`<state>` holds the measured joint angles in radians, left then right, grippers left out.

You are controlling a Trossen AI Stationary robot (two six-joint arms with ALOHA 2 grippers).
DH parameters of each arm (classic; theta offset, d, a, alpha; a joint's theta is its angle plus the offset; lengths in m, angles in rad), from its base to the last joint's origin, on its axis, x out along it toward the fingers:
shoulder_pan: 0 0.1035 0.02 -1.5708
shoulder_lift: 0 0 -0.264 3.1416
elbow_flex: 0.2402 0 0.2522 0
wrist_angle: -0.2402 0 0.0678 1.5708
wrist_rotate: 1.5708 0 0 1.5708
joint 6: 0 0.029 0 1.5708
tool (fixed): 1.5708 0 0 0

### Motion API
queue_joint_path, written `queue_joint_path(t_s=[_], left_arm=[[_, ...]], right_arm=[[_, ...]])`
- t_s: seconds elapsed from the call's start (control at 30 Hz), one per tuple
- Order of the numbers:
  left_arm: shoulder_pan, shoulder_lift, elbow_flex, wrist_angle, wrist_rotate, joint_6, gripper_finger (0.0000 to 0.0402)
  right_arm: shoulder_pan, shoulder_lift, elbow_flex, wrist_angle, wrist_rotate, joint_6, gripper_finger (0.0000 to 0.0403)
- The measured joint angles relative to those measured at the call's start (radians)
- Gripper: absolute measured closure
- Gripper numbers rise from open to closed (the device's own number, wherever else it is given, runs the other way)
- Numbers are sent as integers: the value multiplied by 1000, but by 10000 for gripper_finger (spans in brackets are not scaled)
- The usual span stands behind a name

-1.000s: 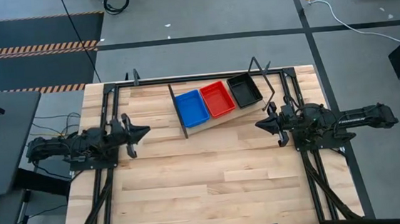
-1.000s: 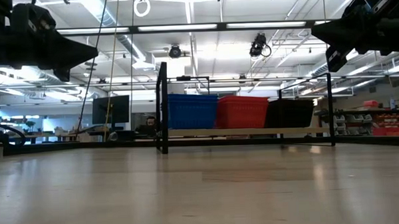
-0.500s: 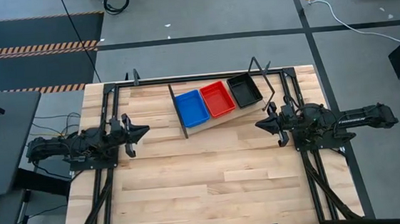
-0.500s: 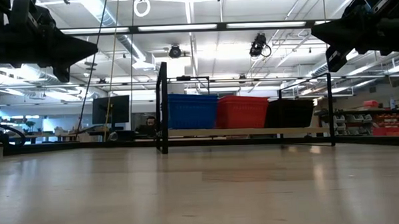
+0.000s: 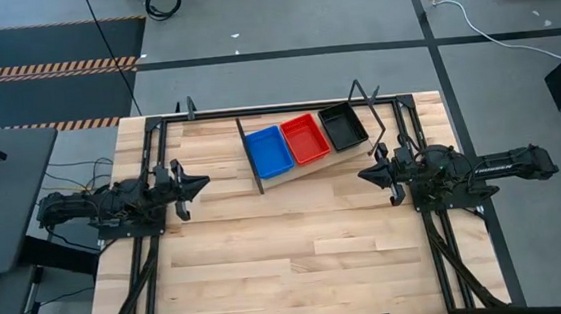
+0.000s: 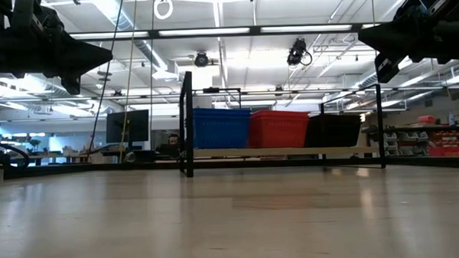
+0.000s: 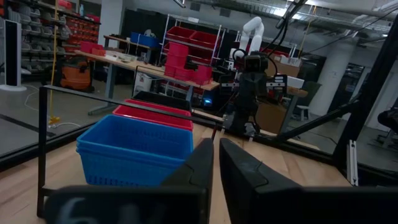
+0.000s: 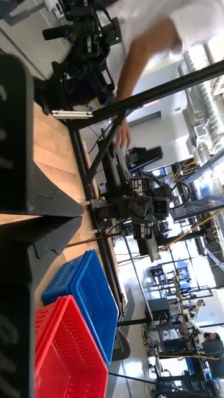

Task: Stack baskets on shelf by color
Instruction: Return to home position

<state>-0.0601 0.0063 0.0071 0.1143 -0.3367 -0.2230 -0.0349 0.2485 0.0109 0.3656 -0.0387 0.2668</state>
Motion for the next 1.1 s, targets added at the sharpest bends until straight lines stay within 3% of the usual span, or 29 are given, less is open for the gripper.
queue_joint_path(t_s=[1.1], left_arm=[[0, 0, 0, 1, 0, 0, 362]], right_arm=[[0, 0, 0, 0, 0, 0, 391]])
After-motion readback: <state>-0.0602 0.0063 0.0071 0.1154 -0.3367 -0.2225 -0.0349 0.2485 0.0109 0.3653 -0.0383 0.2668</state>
